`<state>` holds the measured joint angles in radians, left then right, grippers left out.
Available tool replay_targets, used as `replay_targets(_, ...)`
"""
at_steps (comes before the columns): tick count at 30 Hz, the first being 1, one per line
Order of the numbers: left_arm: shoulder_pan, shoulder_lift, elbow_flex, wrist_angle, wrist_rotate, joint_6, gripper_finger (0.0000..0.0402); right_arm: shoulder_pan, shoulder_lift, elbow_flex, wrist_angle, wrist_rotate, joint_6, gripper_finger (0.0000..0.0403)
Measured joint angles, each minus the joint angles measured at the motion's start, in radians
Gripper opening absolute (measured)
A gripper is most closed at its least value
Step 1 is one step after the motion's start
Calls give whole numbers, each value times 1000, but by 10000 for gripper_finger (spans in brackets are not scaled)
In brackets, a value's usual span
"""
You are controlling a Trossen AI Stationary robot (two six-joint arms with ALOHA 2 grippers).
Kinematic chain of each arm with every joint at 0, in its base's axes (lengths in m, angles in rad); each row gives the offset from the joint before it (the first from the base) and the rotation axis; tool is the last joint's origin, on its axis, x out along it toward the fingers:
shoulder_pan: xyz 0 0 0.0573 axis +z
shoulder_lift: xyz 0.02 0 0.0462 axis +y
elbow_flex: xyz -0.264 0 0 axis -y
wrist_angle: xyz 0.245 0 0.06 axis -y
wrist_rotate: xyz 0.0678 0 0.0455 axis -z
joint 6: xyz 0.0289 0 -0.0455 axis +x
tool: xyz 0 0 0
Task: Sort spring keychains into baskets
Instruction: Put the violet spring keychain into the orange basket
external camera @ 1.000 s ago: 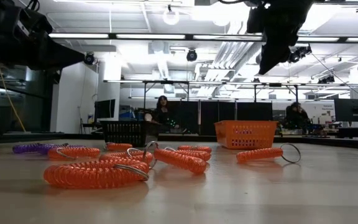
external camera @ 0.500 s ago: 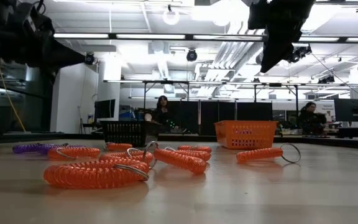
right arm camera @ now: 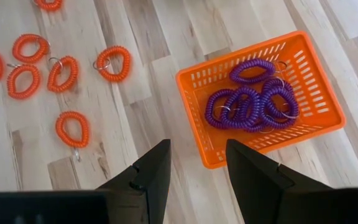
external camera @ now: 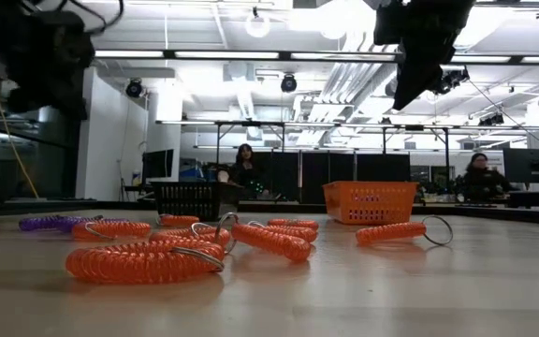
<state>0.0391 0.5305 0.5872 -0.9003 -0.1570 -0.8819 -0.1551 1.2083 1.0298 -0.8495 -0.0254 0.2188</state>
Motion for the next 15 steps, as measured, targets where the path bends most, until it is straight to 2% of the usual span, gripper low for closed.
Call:
replay_targets(5,0,108,1,-8,127,-117,1,0,0,0,-3,1,-29,149)
replay_targets(12,0,249,1,29,230,-145,3,0,0,0,-7,22,-70,149)
replay_targets(15,-1,311,1,64,288,-145,22,0,0,0,-8,23,-88,149)
